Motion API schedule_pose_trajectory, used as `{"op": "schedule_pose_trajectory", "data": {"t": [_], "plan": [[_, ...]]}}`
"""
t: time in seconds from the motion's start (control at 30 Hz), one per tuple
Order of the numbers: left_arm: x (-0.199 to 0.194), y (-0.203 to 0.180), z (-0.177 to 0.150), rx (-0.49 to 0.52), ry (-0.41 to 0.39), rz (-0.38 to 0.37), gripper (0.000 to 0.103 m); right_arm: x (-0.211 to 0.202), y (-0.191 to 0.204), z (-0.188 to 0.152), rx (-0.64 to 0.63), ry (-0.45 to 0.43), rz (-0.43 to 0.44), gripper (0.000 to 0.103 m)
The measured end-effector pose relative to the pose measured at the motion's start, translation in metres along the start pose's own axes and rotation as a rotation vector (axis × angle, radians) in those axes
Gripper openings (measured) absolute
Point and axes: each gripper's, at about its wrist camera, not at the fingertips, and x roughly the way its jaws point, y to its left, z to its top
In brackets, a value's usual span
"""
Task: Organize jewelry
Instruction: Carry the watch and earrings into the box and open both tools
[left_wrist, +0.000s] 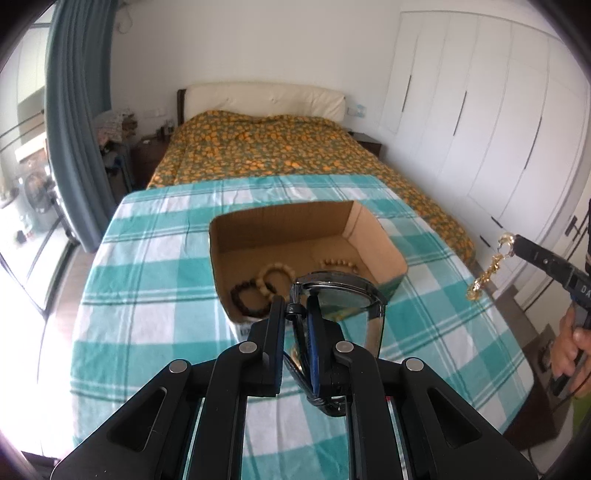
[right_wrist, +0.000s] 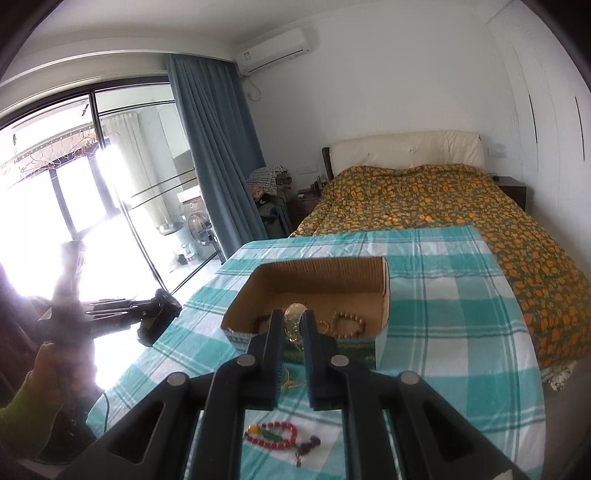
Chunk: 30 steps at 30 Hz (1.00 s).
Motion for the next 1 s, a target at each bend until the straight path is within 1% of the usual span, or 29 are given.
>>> {"op": "schedule_pose_trajectory", "data": {"t": [0.13, 0.3, 0.47, 0.53, 0.6, 0.63, 0.7, 0.73, 0.77, 0.83, 0.9, 0.97, 1.0], "plan": [[0.040, 0.001, 0.035, 0.022, 0.017, 0.018, 0.009, 0.041, -0.006, 0.036, -0.004, 0.007, 0.003, 0.010], [0.104, -0.005, 0.065, 0.048, 0.073, 0.029, 0.009, 0.111, -0.021, 0.069, -0.016, 0.067, -0.010, 0.010], [0.162, -0.008, 0.073, 0.039, 0.128, 0.041, 0.009, 0.182, -0.041, 0.076, -0.033, 0.140, -0.054, 0.010], [0.180, -0.008, 0.073, 0.031, 0.143, 0.049, 0.009, 0.202, -0.046, 0.073, -0.048, 0.161, -0.074, 0.010], [0.193, -0.010, 0.070, 0.036, 0.150, 0.058, 0.010, 0.219, -0.051, 0.068, -0.057, 0.179, -0.080, 0.012], [0.197, -0.012, 0.068, 0.039, 0.150, 0.063, 0.013, 0.224, -0.052, 0.065, -0.056, 0.184, -0.083, 0.012], [0.199, -0.013, 0.064, 0.033, 0.149, 0.082, 0.031, 0.230, -0.055, 0.060, -0.055, 0.187, -0.105, 0.026], [0.197, -0.014, 0.062, 0.030, 0.145, 0.097, 0.056, 0.228, -0.053, 0.057, -0.055, 0.181, -0.121, 0.043], [0.190, -0.013, 0.058, 0.028, 0.127, 0.110, 0.069, 0.223, -0.054, 0.054, -0.053, 0.167, -0.135, 0.054], [0.170, -0.013, 0.050, 0.034, 0.078, 0.125, 0.075, 0.210, -0.052, 0.047, -0.054, 0.137, -0.149, 0.054], [0.147, -0.010, 0.038, 0.030, 0.052, 0.119, 0.080, 0.192, -0.049, 0.034, -0.068, 0.126, -0.154, 0.054], [0.122, -0.008, 0.018, 0.022, 0.031, 0.116, 0.090, 0.171, -0.045, 0.017, -0.085, 0.119, -0.157, 0.054], [0.110, -0.005, 0.006, 0.020, 0.028, 0.118, 0.091, 0.159, -0.043, 0.006, -0.094, 0.120, -0.162, 0.055]]}}
